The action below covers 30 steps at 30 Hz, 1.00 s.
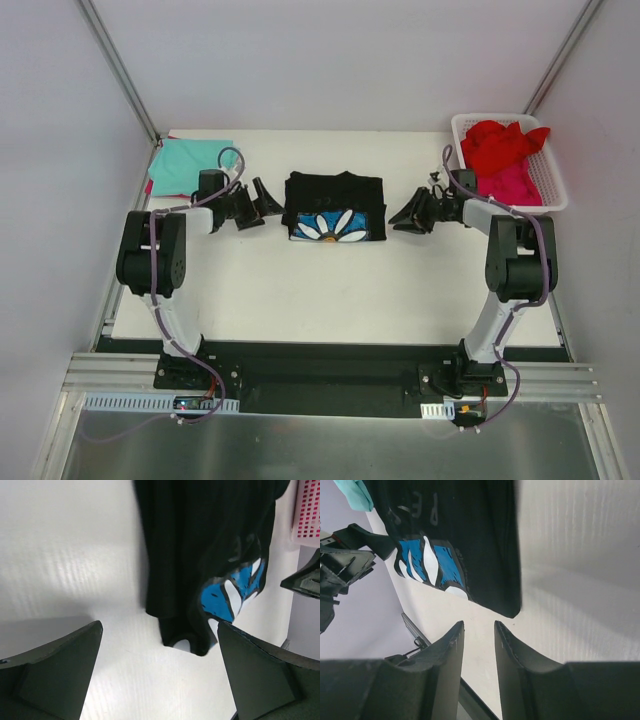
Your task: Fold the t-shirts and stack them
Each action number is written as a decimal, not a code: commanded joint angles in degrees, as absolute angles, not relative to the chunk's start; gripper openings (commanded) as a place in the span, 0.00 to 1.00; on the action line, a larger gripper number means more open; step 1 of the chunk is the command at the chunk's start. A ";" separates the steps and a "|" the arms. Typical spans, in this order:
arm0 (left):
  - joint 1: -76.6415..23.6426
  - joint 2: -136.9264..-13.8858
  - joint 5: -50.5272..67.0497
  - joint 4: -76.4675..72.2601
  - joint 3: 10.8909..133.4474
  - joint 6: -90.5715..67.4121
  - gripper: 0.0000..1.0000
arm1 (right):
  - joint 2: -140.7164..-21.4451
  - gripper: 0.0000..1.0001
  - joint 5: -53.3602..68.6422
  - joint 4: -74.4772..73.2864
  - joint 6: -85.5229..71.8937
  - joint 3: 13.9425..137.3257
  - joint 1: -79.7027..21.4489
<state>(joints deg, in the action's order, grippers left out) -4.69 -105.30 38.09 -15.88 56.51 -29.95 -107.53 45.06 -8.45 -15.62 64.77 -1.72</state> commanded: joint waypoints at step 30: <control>-10.72 -128.84 53.17 -67.58 57.13 -61.96 0.99 | -117.77 0.50 49.65 -1.15 -20.03 72.77 1.14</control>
<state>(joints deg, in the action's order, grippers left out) -8.86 -125.54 50.72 -60.77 59.33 -58.02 -116.27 46.96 -4.73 -18.48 70.81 0.54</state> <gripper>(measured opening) 0.991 0.504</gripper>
